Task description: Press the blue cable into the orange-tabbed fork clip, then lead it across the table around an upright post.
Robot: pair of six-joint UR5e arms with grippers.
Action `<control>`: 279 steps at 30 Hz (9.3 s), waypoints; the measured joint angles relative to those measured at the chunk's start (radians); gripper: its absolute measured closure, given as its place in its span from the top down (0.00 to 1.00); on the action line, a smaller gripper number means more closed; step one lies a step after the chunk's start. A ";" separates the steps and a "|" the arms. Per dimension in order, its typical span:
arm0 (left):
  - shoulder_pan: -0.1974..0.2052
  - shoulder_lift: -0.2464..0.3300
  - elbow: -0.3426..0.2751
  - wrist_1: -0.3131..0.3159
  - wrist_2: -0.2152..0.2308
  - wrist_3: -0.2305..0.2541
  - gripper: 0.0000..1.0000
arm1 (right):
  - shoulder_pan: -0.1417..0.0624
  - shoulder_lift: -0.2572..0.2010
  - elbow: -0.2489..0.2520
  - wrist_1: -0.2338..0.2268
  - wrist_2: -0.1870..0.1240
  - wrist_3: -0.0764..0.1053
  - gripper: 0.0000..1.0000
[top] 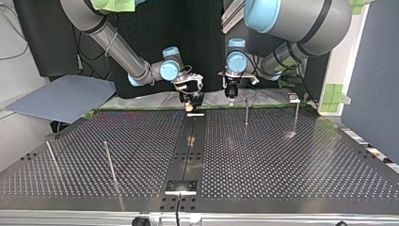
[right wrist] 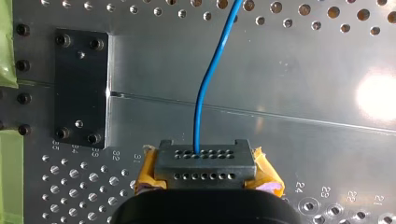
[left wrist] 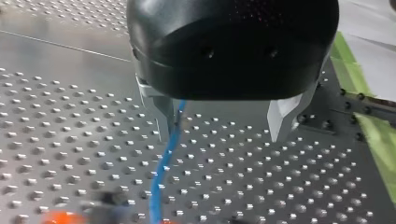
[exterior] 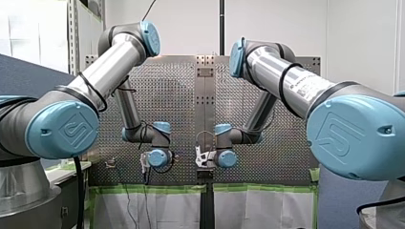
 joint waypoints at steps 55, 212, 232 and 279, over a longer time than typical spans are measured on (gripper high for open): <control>-0.010 -0.018 0.088 -0.066 -0.103 0.073 0.40 | -0.002 0.003 0.000 -0.003 0.000 -0.006 0.00; -0.315 0.313 0.804 -0.922 -0.204 0.145 0.01 | -0.236 -0.680 -0.134 0.475 0.040 0.079 0.00; -0.338 0.196 0.976 -1.025 -0.207 0.104 0.01 | -0.301 -0.704 -0.110 0.517 0.040 0.082 0.00; -0.359 0.074 1.259 -0.935 -0.156 0.056 0.01 | -0.446 -0.665 -0.092 0.512 0.043 0.098 0.00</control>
